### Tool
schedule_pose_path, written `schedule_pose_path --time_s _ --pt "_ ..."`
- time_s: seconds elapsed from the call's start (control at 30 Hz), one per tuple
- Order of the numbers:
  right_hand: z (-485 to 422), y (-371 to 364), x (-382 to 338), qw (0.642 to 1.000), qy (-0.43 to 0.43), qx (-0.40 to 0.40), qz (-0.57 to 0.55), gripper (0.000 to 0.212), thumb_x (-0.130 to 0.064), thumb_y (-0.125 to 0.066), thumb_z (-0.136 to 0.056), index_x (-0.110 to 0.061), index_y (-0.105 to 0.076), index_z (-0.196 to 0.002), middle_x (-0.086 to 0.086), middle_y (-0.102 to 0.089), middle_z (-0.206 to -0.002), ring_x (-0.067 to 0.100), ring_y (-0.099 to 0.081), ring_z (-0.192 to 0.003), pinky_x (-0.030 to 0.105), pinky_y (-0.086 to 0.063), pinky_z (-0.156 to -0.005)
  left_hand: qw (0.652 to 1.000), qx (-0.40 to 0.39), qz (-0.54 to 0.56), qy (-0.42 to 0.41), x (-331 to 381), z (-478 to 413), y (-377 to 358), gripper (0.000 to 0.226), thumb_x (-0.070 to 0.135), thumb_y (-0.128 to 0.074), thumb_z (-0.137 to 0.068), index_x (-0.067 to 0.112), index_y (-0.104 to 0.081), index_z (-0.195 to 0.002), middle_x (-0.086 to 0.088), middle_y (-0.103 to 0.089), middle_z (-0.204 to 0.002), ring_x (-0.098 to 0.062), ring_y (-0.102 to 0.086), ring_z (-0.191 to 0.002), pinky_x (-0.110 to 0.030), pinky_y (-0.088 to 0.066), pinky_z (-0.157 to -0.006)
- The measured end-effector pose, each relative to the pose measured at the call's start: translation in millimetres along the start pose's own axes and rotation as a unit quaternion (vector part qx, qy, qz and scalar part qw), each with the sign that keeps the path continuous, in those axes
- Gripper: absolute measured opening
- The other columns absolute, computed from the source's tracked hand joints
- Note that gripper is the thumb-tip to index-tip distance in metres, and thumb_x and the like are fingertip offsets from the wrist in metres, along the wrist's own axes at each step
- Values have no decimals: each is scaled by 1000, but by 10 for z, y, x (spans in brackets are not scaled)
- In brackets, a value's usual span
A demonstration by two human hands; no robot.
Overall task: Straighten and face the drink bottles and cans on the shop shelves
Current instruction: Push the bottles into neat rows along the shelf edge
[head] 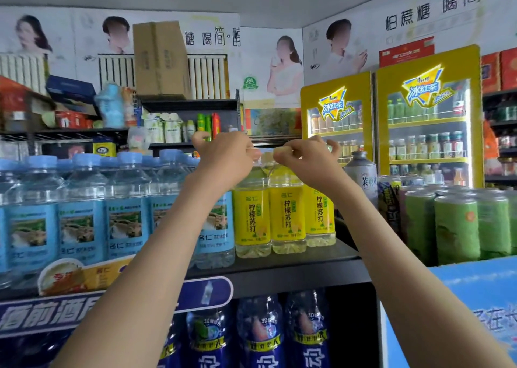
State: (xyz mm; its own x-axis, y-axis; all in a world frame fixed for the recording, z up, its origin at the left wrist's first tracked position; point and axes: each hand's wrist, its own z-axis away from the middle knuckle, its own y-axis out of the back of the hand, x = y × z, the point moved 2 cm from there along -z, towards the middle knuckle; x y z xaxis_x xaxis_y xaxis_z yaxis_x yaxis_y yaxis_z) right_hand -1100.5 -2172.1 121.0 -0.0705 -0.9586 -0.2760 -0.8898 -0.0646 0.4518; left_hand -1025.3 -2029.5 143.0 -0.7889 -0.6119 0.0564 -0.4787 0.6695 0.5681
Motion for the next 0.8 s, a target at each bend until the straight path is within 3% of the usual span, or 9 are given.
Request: schedule_pose_path --time_s 0.1,0.2,0.27,0.37,0.43,0.5,0.63,0.7,0.8 --pt "61 10 12 1000 -7 0 -23 32 -47 -51 -92 -22 -66 -104 -4 -65 -99 11 -39 -117 44 -3 -112 1000 1 14 12 -2 77 21 32 39 -43 -99 22 -69 -96 4 -66 -84 -18 -55 -90 -39 -13 -98" --pt "184 20 162 985 -28 44 -163 52 -46 -58 -90 -24 -45 -135 -3 -49 -134 14 -36 -129 44 -22 -112 999 12 -43 -12 3 252 10 36 47 -36 -99 27 -59 -119 6 -65 -109 -20 -51 -117 -48 2 -109" --pt "320 20 294 949 -94 61 -296 68 -41 -61 -89 -21 -29 -145 2 -34 -147 17 -32 -135 39 -31 -109 996 19 -82 -38 56 395 -30 55 59 -31 -95 29 -40 -140 4 -48 -139 -18 -37 -134 -53 11 -110" --pt "476 -40 474 908 -197 -55 -367 82 -46 -63 -84 -24 -16 -148 5 -28 -151 24 -32 -137 36 -32 -101 991 -4 -110 -77 188 536 -126 80 73 -31 -85 34 -7 -151 -3 -9 -160 -22 -8 -147 -57 18 -108" --pt "559 -63 534 891 -223 -135 -371 81 -47 -66 -82 -26 -21 -146 1 -37 -146 25 -40 -133 42 -35 -106 987 -35 -123 -95 229 601 -228 92 77 -35 -80 36 11 -149 -5 11 -160 -29 13 -146 -59 21 -106" --pt "579 -50 575 885 -218 -151 -382 52 -37 -69 -82 -26 -43 -125 -2 -55 -130 21 -56 -117 45 -45 -100 983 -51 -141 -102 219 650 -327 101 78 -38 -78 35 22 -146 -5 22 -157 -33 27 -141 -60 22 -104" --pt "615 21 591 884 -194 -128 -407 31 -28 -69 -82 -19 -56 -109 0 -70 -105 16 -68 -96 28 -56 -72 982 -27 -153 -106 228 712 -394 103 73 -43 -80 32 26 -145 -6 20 -158 -33 25 -142 -62 19 -108" --pt "634 50 558 888 -182 -117 -405 25 -29 -69 -83 -20 -58 -104 -1 -71 -100 13 -69 -91 26 -57 -69 984 -23 -143 -105 261 753 -372 99 70 -43 -83 31 22 -146 -6 18 -158 -31 21 -143 -61 18 -108" --pt "665 34 517 924 -185 -103 -319 65 -51 -75 -72 -15 -52 -122 2 -65 -116 18 -63 -107 35 -55 -86 987 30 -90 -127 300 896 -386 89 61 -50 -86 30 1 -152 -9 7 -160 -30 8 -146 -60 14 -110"
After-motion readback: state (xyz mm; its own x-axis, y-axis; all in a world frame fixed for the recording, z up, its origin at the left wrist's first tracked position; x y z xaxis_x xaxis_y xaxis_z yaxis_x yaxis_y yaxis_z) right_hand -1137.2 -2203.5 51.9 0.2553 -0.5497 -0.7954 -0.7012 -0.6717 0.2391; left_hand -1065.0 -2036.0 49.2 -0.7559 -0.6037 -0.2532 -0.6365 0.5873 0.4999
